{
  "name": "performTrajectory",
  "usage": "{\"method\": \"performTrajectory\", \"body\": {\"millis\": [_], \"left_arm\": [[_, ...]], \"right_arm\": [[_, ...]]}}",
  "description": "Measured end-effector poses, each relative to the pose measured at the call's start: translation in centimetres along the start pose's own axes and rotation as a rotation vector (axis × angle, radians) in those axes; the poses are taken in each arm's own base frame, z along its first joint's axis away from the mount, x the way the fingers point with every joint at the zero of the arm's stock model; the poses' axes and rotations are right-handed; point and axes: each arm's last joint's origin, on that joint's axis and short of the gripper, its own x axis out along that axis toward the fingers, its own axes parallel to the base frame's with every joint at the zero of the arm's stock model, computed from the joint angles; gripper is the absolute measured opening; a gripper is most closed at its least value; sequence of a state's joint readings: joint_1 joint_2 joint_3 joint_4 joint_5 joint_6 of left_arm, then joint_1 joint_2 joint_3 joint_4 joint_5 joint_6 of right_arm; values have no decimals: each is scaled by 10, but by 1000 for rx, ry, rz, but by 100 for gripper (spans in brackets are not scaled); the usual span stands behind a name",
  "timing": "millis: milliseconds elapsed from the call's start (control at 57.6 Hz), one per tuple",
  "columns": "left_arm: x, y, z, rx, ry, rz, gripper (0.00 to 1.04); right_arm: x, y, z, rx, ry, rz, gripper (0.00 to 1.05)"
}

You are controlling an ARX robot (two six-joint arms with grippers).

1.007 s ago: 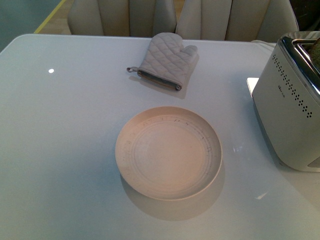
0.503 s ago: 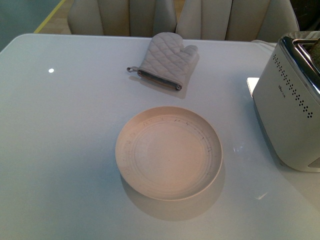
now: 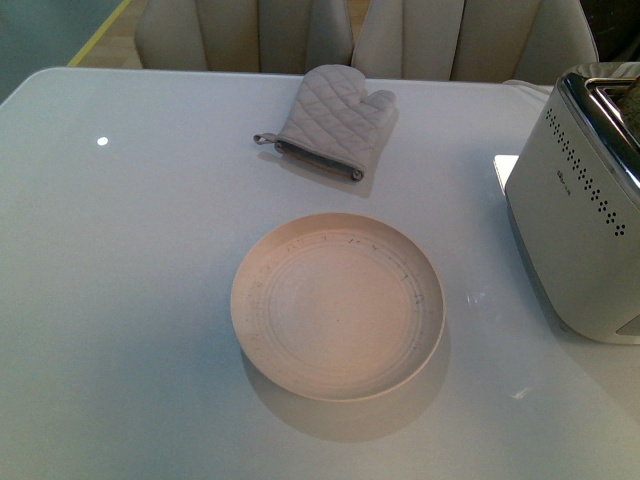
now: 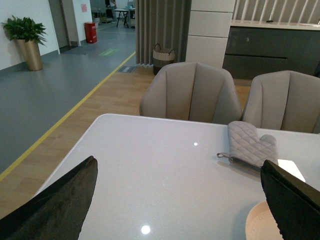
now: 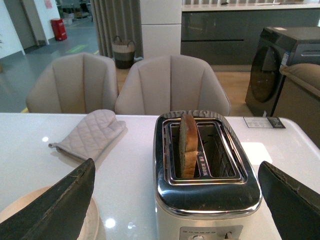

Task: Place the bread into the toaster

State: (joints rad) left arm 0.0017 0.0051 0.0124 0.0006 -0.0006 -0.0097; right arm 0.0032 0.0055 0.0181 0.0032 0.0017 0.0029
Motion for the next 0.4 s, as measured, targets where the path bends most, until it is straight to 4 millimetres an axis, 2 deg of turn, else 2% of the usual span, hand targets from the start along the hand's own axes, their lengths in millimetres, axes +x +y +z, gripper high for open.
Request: {"method": "performTrajectory", "body": {"millis": [399], "left_arm": [[0, 0, 0, 0, 0, 0, 97]], "right_arm": [[0, 0, 0, 0, 0, 0, 96]]}}
